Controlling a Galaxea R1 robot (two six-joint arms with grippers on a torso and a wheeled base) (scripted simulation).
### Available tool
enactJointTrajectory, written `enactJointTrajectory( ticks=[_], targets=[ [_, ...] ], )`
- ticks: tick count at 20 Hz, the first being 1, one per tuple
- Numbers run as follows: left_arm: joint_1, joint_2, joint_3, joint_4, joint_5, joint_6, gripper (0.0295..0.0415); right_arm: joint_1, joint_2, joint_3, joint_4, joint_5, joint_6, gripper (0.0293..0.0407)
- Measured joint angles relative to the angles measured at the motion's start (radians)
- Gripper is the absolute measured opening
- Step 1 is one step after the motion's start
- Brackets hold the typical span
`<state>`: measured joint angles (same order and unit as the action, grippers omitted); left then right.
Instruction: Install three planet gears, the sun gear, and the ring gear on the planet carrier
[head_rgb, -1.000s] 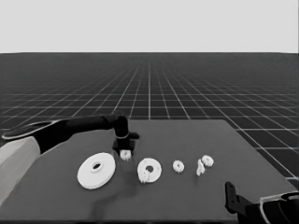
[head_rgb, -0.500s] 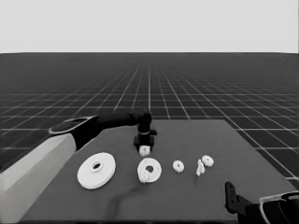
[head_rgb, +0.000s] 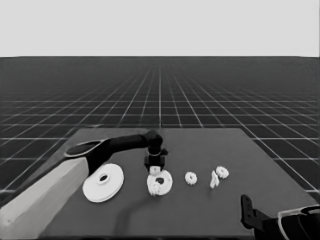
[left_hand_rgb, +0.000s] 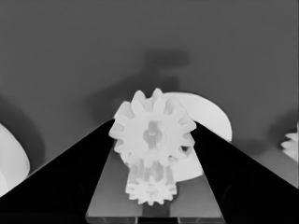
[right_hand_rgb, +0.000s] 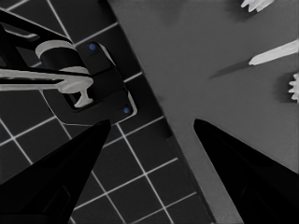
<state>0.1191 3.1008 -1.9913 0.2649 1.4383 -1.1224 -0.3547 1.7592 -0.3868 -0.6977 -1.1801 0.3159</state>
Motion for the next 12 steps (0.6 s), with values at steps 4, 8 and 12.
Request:
enactJointTrajectory(
  ticks=[4, 8, 12],
  targets=[
    [0.001, 0.001, -0.002, 0.001, -0.001, 0.001, 0.0372, 0.000, 0.000, 0.000, 0.000, 0.000, 0.000, 0.0385],
    [0.002, 0.001, -0.002, 0.002, -0.001, 0.001, 0.0384, 0.000, 0.000, 0.000, 0.000, 0.000, 0.000, 0.0385],
    [0.002, 0.001, -0.002, 0.002, -0.001, 0.001, 0.0385, 0.000, 0.000, 0.000, 0.000, 0.000, 0.000, 0.0385]
  ],
)
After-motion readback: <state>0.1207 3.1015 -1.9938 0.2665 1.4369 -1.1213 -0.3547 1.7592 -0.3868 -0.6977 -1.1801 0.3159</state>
